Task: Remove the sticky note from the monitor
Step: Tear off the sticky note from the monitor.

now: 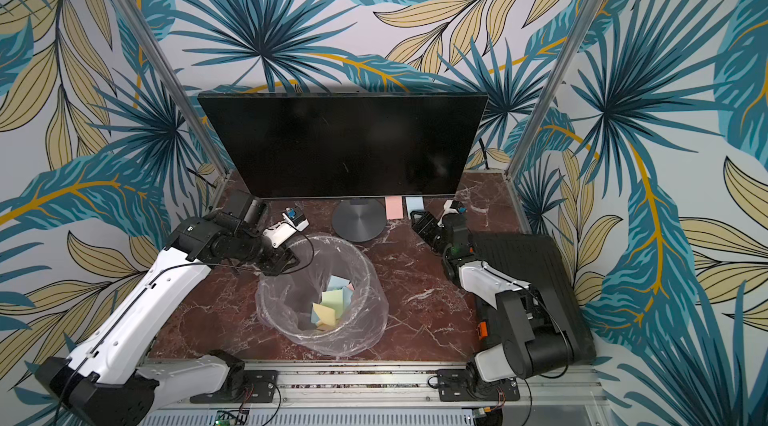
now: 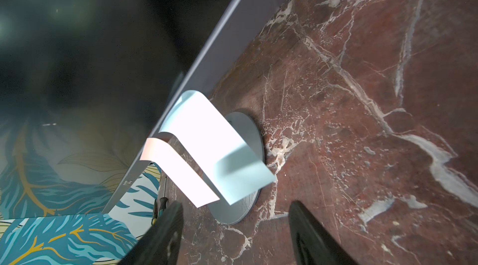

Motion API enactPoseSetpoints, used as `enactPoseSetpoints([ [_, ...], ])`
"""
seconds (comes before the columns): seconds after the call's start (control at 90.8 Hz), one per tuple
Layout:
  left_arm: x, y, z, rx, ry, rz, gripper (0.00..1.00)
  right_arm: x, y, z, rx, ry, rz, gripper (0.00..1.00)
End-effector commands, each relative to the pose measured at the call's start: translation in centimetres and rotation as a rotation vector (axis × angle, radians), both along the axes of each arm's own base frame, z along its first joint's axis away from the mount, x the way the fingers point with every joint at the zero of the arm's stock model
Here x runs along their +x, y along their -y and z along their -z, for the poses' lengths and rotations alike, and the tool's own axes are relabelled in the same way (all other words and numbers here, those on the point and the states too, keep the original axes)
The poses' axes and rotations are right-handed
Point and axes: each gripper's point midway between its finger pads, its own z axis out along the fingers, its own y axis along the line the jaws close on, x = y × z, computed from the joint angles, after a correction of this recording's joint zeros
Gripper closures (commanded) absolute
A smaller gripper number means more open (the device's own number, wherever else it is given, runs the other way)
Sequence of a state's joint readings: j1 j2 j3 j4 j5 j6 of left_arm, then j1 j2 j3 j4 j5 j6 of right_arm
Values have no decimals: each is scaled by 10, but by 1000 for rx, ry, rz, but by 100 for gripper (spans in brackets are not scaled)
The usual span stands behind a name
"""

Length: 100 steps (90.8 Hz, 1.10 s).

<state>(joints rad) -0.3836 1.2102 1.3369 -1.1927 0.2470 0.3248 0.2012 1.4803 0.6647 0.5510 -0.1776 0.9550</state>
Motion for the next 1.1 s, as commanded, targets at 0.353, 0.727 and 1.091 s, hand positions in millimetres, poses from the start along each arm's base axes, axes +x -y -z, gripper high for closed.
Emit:
enactPoseSetpoints([
  [0.353, -1, 0, 0, -3, 12, 10, 48, 24, -4, -7, 31, 91, -48, 33],
  [0.727, -2, 0, -1, -5, 15, 11, 48, 29, -7, -14, 23, 128, -74, 39],
  [1.091, -2, 0, -3, -6, 21, 11, 48, 30, -7, -16, 31, 128, -79, 59],
])
